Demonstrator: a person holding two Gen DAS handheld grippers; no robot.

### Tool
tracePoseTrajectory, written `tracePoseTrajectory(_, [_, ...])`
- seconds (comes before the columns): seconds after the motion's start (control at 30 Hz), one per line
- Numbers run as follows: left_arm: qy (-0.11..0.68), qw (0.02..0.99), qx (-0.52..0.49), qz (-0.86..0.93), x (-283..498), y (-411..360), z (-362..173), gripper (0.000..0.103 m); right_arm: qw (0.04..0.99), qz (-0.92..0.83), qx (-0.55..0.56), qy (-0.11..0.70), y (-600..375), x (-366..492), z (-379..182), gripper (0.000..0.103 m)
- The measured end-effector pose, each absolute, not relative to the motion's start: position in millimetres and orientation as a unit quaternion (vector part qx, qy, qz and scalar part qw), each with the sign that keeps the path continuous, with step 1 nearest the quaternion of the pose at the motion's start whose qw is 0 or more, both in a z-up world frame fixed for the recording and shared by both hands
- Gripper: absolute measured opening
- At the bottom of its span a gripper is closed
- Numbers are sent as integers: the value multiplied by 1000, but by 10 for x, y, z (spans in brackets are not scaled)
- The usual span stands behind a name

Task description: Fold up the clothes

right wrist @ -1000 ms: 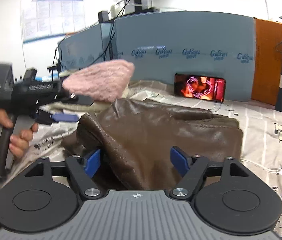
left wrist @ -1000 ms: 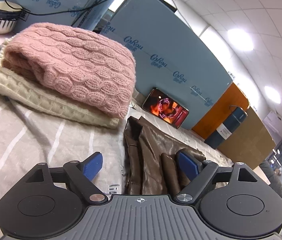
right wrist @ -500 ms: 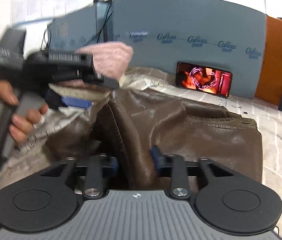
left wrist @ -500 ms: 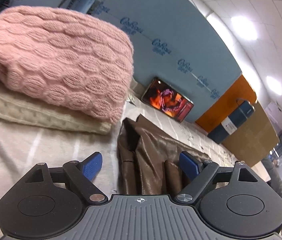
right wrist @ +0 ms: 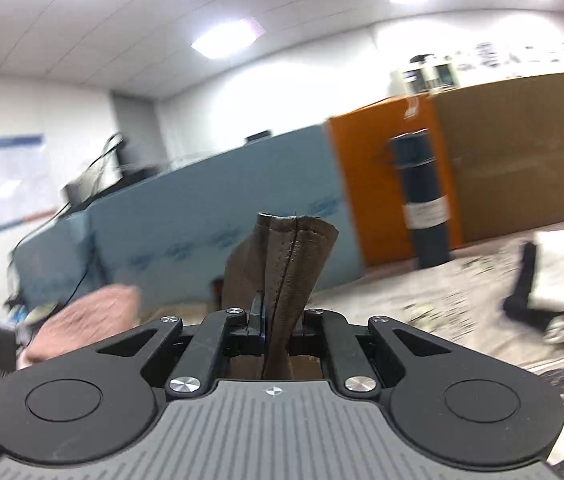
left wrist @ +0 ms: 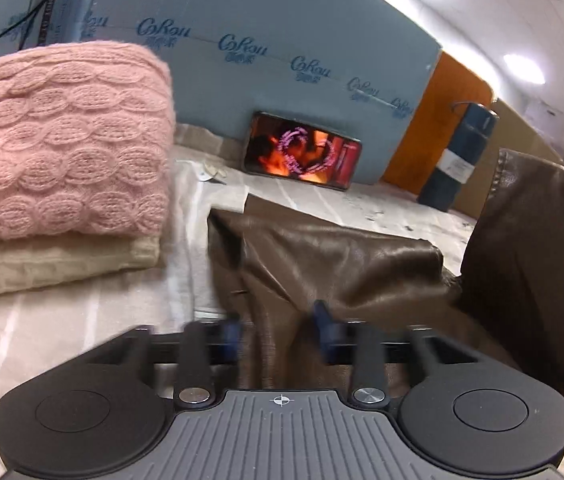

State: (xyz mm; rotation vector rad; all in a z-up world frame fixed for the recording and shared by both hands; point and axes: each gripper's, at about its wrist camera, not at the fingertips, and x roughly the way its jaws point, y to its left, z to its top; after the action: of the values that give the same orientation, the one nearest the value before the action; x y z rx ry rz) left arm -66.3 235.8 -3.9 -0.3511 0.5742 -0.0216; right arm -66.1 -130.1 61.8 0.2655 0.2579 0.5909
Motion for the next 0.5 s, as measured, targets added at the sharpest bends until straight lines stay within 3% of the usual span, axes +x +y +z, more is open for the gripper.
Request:
tracePoseTrajectory(0.07, [266,950,-164,-20,-705,2336,-16,10,944,268,146,123,-1446,-582,641,8])
tracePoseTrajectory(0.13, [249,957,-145,-17,-750,2259,43,8,948,250,157,121,-1561,-486,654,8])
tracePoseTrajectory(0.5, [158,976,-139,48,-901,2430,434,5,948,229,187,115,-1756,36,710,5])
